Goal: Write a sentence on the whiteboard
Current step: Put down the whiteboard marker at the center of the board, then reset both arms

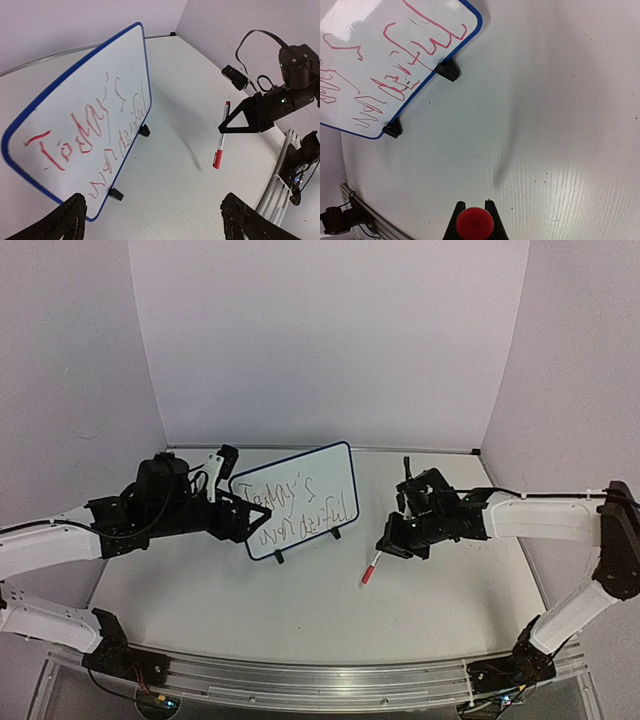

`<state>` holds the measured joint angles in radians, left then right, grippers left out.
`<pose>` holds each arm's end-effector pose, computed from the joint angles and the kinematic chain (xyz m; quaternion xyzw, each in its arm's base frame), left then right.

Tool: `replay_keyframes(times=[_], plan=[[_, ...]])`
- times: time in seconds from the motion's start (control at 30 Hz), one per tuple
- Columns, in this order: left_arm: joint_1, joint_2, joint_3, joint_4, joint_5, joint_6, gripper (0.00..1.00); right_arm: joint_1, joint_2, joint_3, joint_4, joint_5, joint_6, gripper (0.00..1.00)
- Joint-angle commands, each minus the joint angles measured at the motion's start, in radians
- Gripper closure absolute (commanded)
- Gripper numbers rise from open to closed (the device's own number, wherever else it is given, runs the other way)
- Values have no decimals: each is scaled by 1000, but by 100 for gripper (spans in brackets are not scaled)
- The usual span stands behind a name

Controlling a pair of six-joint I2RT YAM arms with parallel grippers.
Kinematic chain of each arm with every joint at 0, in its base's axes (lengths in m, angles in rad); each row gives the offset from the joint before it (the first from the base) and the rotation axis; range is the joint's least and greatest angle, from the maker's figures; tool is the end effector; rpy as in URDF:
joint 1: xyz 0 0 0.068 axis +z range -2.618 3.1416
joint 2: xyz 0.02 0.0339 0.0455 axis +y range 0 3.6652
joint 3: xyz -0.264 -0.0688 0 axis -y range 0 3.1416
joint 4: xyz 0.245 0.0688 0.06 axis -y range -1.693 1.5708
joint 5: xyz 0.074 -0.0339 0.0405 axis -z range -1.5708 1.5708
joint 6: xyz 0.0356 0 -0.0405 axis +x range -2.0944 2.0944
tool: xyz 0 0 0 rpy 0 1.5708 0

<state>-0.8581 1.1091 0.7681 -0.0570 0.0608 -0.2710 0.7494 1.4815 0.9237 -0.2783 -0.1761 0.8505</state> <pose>0.1647 -0.1938 0.2820 0.2570 0.7921 -0.3173 0.4537 0.2221 0.2152 0.2168 0.0154 0.9301 0.3138 0.1904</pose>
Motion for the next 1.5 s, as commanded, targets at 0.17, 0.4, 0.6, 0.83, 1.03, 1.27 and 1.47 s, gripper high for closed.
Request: replay_keyframes(times=[0.17,0.4,0.6,0.83,1.03,1.27,1.47], plan=[[169,-115,3,-214,-14,-65,5,-59,168,137,-53,-46,-119,70],[266,-134,53,-306,7,-41,3,-95,181,170,-122,32,-199,37],[428,-146,93,-381,54,-9,2,-202,110,160,-165,100,-306,22],[715,-127,128,-416,104,21,1,-382,-102,100,-175,235,-488,19],[832,-182,81,-343,-114,-46,0,-448,-404,-38,-36,405,-657,18],[832,-347,-65,-176,-346,-40,0,-448,-704,-290,234,452,-787,18],[832,-412,-250,-34,-438,-57,0,-447,-833,-468,329,514,-774,17]])
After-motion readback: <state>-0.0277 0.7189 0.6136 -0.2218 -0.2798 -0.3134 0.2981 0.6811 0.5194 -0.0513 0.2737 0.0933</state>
